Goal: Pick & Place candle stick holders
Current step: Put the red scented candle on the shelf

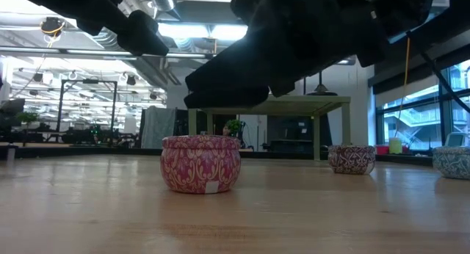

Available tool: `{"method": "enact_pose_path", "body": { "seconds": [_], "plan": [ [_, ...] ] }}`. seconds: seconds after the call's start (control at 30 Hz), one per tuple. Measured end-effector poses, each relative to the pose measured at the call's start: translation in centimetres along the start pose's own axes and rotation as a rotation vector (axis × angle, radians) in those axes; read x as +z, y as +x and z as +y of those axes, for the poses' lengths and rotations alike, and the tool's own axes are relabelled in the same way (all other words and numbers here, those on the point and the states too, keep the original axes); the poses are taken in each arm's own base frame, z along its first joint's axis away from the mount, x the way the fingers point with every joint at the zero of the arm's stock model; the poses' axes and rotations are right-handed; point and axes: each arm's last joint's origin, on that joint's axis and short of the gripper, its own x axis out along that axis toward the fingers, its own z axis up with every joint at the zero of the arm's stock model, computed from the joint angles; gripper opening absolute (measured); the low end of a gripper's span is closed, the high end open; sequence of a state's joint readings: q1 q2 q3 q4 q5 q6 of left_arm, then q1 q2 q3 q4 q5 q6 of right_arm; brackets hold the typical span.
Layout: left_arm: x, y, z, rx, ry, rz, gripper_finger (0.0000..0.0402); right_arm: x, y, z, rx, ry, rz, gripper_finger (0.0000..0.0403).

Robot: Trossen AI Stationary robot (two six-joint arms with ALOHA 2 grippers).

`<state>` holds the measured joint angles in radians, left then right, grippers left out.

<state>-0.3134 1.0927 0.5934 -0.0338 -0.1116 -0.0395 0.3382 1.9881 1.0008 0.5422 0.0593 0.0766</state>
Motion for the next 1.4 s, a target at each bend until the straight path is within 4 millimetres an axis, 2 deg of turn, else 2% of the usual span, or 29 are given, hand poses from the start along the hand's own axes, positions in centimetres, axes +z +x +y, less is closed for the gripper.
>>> {"method": "enact_pose_path", "body": {
  "seconds": [0.27, 0.5, 0.7, 0.87, 1.0, 1.13, 1.4],
  "plan": [
    [0.0, 0.0, 0.0, 0.0, 0.0, 0.0, 0.0373, 0.0, 0.0, 0.1, 0.002, 0.02, -0.005, 0.0344],
    [0.0, 0.0, 0.0, 0.0, 0.0, 0.0, 0.0373, 0.1, 0.0, 0.2, 0.005, 0.032, -0.008, 0.0395],
    [0.0, 0.0, 0.0, 0.0, 0.0, 0.0, 0.0373, 0.0, 0.0, 0.3, 0.018, 0.059, -0.006, 0.0374],
    [0.0, 0.0, 0.0, 0.0, 0.0, 0.0, 0.0373, 0.0, -0.1, 0.9, 0.125, 0.073, 0.007, 0.0371],
    [0.0, 0.0, 0.0, 0.0, 0.0, 0.0, 0.0373, -0.1, -0.1, 1.5, 0.107, 0.036, 0.004, 0.037],
    [0.0, 0.0, 0.0, 0.0, 0.0, 0.0, 0.0373, -0.8, 0.3, 1.3, 0.046, 0.032, 0.026, 0.037],
    [0.0, 0.0, 0.0, 0.0, 0.0, 0.0, 0.0373, -1.7, 0.8, 1.3, 0.042, 0.03, 0.049, 0.037]
  ]
}}
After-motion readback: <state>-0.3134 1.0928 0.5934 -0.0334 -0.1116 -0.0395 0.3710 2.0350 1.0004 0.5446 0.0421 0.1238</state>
